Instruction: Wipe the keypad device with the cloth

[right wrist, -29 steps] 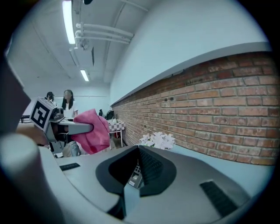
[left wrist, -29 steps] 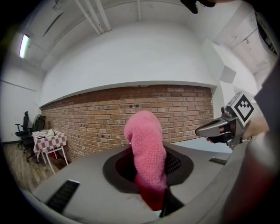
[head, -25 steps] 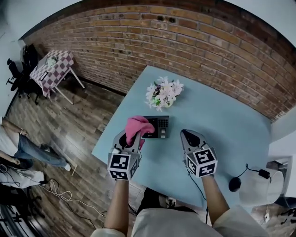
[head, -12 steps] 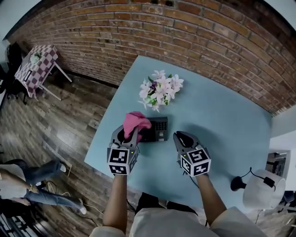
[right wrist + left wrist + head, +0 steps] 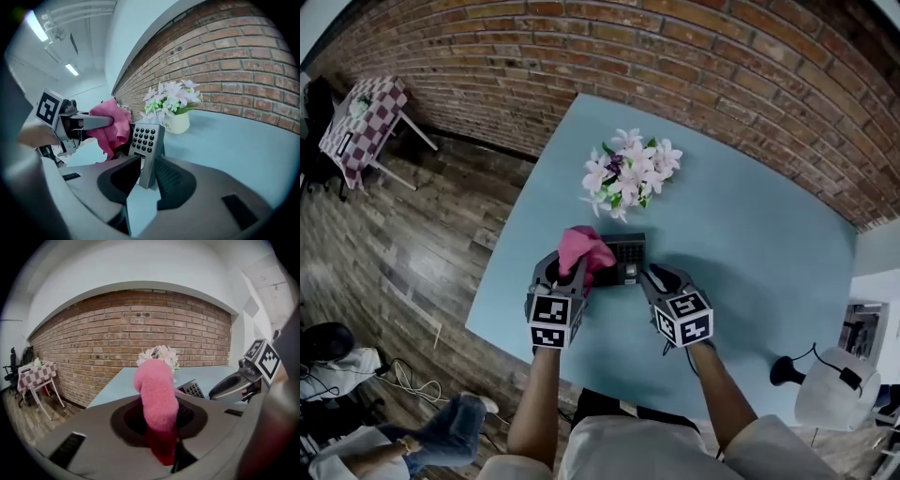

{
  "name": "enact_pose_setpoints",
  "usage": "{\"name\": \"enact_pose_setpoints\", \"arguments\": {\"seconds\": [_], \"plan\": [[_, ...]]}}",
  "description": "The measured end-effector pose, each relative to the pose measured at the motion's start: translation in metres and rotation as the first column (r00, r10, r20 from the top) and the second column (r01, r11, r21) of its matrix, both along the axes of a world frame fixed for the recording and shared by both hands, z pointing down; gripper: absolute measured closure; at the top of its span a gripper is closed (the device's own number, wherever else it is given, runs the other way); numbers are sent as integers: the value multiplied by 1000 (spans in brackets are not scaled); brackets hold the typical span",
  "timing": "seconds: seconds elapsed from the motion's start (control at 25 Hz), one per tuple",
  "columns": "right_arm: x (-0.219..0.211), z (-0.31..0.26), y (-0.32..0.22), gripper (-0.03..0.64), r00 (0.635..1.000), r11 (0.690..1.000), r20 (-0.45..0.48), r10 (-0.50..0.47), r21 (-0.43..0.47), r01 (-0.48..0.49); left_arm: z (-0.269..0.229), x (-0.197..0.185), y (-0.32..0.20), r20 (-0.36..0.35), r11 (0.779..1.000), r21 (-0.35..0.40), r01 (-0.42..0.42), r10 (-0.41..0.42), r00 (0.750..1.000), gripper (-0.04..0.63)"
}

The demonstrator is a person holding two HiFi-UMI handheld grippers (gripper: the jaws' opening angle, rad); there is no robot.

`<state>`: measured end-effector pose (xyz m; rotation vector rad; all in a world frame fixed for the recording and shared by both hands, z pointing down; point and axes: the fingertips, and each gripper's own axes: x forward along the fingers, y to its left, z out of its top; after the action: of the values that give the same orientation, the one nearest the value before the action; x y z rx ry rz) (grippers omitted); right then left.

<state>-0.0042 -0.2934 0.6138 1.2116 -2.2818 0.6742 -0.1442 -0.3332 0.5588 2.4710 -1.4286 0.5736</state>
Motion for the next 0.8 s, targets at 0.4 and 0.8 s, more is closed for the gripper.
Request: {"name": "enact_pose_setpoints", "arguments": {"seconds": [0.4, 0.8], "plan": [[-7, 25, -3, 495, 1000, 999, 4, -9, -33, 9, 17, 2, 11, -29, 1000, 18, -9, 9, 1000, 469], [-7, 26, -2, 495, 1000, 1000, 13, -20, -23, 20, 60, 4, 46, 2, 998, -59, -22, 22, 1000, 468]]}}
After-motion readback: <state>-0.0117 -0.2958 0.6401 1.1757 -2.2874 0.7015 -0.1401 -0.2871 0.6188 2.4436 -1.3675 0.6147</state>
